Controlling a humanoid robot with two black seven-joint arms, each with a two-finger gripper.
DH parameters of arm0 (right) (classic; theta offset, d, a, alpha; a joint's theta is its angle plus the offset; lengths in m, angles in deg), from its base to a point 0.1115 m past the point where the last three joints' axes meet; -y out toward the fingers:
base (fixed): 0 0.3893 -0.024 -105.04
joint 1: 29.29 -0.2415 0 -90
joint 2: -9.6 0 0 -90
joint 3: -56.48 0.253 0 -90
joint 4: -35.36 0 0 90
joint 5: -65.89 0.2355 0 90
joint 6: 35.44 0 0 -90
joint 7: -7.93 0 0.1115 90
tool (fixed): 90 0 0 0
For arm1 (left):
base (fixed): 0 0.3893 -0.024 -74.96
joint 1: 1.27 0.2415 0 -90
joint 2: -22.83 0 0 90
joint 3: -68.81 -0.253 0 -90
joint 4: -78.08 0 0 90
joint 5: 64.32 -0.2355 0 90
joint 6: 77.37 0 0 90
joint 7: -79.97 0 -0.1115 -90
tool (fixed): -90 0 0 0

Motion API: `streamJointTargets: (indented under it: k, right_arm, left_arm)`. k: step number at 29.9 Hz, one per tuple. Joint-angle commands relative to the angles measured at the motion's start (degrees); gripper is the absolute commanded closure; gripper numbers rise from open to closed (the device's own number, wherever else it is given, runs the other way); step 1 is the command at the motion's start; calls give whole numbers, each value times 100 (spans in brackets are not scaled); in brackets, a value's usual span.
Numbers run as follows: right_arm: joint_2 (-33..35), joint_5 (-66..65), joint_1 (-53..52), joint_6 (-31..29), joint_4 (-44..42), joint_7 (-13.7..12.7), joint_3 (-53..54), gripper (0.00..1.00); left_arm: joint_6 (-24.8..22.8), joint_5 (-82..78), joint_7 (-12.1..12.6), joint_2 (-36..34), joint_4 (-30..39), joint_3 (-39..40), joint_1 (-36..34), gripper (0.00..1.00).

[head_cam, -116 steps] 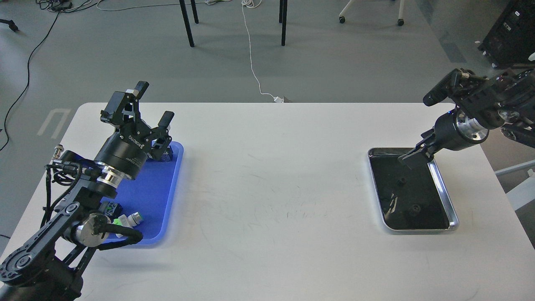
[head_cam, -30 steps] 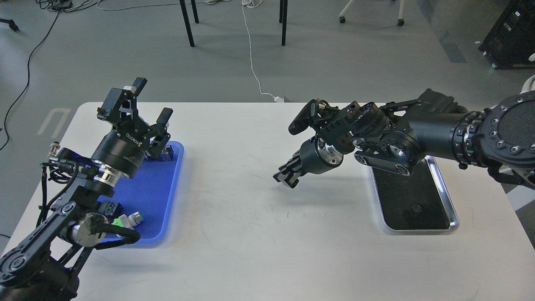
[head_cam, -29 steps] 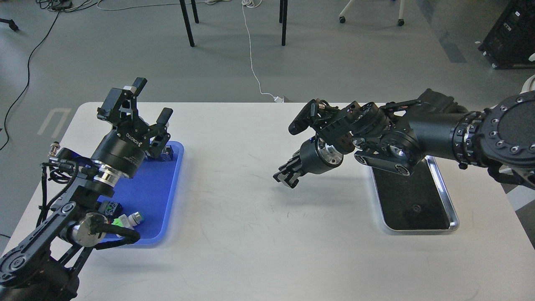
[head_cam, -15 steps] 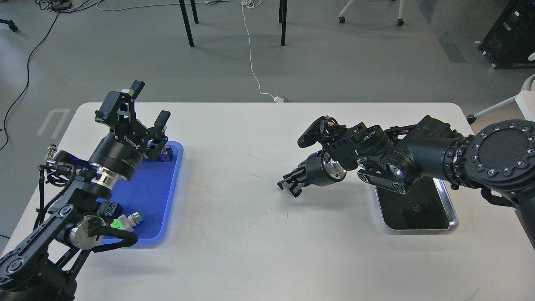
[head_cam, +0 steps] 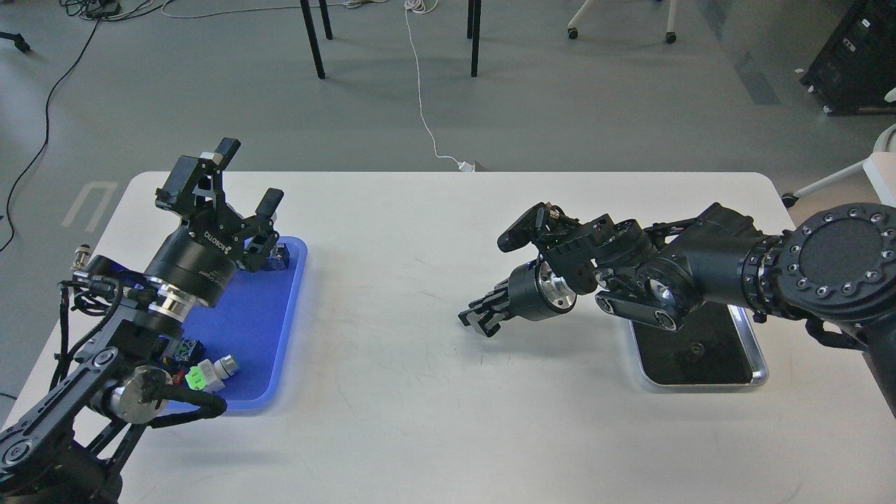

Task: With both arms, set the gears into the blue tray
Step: 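Carry the black gear with the right gripper to the table center and release, then retract the right gripper back over the metal tray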

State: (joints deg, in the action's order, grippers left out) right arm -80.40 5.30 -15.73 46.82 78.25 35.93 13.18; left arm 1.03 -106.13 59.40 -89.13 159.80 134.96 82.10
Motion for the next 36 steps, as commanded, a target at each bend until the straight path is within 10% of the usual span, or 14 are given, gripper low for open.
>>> streamJointTargets:
  k: [1, 14, 25, 36]
  right_arm:
    - [0, 82, 6, 9, 0, 0, -3, 61]
    - [0, 687, -126, 27, 8, 0, 435, 5]
    - [1354, 1172, 410, 36, 457, 0, 2265, 3]
    - [2496, 2681, 3757, -70, 553, 0, 7246, 1]
  left_arm:
    - [1, -3, 1, -1, 2, 3, 3, 2]
    - [-17, 6, 1, -150, 63, -6, 12, 2]
    - [-70, -20, -8, -212, 81, -58, 12, 2]
    - [-869, -3120, -263, -195, 90, -918, -768, 2]
